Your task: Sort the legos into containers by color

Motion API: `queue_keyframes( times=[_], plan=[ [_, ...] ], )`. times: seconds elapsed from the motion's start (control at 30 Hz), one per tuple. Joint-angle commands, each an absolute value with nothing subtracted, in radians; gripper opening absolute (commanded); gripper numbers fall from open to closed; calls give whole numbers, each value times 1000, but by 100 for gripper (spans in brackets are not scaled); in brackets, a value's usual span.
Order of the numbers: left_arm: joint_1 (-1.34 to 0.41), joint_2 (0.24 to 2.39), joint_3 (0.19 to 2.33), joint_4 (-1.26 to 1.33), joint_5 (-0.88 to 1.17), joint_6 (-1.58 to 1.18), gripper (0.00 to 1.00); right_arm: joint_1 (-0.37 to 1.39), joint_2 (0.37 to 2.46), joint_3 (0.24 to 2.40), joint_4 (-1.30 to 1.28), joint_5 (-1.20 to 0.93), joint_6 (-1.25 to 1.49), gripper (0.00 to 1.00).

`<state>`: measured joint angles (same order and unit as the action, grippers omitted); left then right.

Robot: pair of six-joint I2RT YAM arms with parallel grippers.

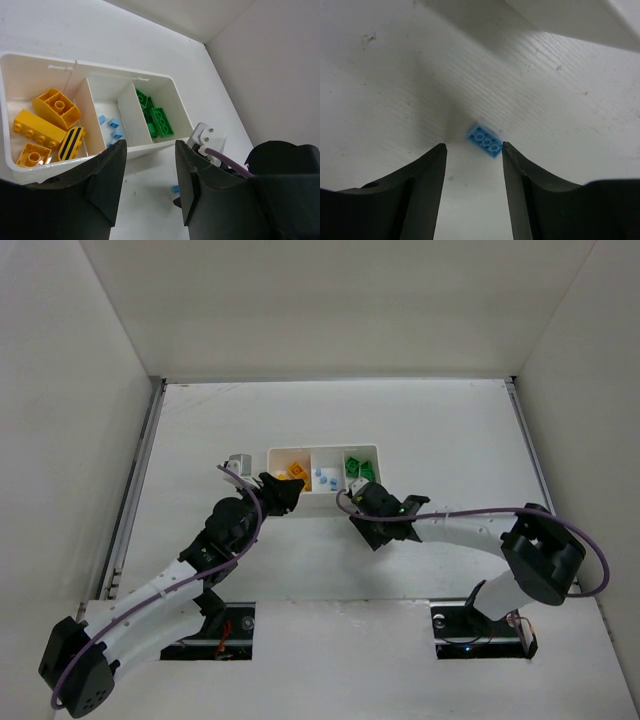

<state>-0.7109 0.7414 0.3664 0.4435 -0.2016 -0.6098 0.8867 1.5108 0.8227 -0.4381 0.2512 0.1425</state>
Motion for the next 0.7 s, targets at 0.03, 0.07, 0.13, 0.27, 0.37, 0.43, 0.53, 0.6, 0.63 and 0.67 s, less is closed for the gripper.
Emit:
queue_keyframes(
  times=[0.03, 0.07, 0.13, 0.27, 0.37, 0.43, 0.53, 0.6, 0.63, 0.67],
  plan=[
    [-703, 716, 354, 462, -192, -595, 40, 851, 1517, 851, -379, 187, 66, 52],
    [-703, 715, 354, 460, -192, -595, 40, 843, 1526, 851, -376, 180, 66, 52],
    [-703, 713, 354, 459, -192, -594, 40, 832, 1542, 851, -367, 167, 71, 51],
    [-699, 700, 354, 448, -192, -592, 40, 818, 1557, 848, -341, 179, 63, 52],
    [-697, 693, 354, 448, -192, -589, 40, 809, 1562, 848, -330, 178, 60, 52],
    [-697, 693, 353, 448, -192, -589, 40, 808, 1568, 848, -327, 167, 64, 52],
    [-697, 696, 354, 448, -192, -589, 40, 803, 1580, 859, -356, 111, 113, 51],
    [-697, 698, 354, 448, -192, -589, 40, 806, 1578, 854, -368, 98, 150, 50],
    [-697, 698, 354, 448, -192, -588, 40, 811, 1574, 850, -371, 100, 162, 50],
    [-697, 699, 354, 448, -192, -588, 40, 826, 1565, 839, -376, 104, 181, 51]
  ],
)
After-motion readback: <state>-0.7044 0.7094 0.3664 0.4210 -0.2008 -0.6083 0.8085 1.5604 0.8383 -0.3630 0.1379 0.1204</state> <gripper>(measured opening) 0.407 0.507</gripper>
